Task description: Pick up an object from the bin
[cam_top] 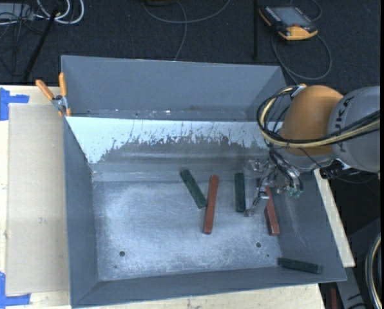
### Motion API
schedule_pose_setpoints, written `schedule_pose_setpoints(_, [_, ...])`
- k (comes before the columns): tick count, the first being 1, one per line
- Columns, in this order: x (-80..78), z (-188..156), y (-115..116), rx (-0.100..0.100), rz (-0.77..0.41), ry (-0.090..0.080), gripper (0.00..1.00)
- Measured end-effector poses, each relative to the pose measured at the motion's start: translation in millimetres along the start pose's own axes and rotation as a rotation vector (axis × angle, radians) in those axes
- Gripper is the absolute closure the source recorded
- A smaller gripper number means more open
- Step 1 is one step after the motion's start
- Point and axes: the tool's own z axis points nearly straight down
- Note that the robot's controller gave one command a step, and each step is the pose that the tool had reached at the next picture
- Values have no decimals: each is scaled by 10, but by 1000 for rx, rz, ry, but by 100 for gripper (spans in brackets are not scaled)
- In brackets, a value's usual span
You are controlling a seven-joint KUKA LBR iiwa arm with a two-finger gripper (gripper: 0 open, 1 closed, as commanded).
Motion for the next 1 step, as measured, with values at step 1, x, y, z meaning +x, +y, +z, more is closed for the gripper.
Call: schedule_pose_setpoints(1, [377,-1198,438,0,-253,-2,0])
